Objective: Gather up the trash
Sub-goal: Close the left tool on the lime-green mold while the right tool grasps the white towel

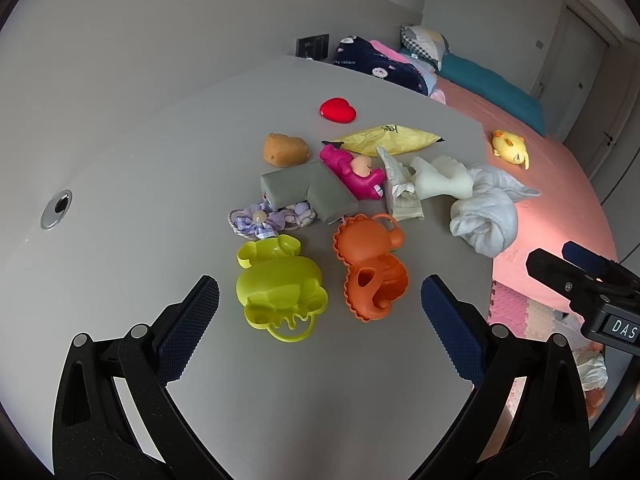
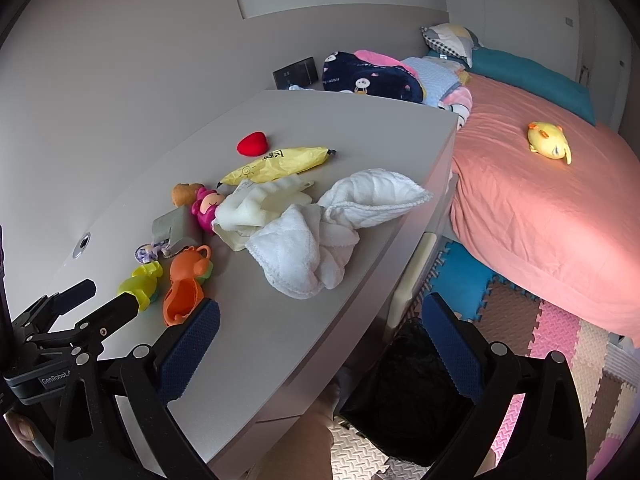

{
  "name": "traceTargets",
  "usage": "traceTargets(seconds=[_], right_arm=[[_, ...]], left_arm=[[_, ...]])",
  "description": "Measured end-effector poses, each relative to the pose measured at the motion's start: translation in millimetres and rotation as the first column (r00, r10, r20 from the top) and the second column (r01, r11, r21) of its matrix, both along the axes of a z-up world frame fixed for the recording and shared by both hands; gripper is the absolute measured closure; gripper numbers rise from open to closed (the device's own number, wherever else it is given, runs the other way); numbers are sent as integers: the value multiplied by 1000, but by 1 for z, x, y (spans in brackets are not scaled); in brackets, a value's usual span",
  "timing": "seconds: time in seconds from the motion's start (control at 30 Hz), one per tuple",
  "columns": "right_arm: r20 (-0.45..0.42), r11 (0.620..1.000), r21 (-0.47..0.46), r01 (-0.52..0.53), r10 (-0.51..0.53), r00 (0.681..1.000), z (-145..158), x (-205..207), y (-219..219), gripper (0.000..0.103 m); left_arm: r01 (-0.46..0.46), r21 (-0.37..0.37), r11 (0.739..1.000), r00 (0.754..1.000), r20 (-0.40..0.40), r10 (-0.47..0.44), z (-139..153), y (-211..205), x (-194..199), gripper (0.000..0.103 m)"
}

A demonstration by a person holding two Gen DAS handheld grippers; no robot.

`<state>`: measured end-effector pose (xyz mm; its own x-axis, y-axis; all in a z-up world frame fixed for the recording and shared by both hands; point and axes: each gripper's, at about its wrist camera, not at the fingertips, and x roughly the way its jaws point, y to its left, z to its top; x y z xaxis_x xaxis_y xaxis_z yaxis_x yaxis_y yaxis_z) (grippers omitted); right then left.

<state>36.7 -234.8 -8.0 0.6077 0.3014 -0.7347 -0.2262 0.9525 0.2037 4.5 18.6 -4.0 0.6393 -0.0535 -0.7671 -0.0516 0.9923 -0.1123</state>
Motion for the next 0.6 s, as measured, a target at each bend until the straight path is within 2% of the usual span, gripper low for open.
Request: traceTargets(seconds=[0.27, 0.43, 0.6], right_arm=[[-8, 1000, 4, 30, -30, 1000, -12, 14, -9, 3], [-7, 1000, -15, 14, -14, 1000, -18, 26, -6, 3], [7, 1000, -19, -23, 23, 1000, -19, 40, 6, 4]], left_arm=[[-31, -8, 999, 999, -16, 31, -9, 7, 6, 5], [-69, -4, 998, 997, -23, 69, -15, 14, 17, 6], [-84, 4, 996, 995, -46, 84, -23, 18, 28, 13]])
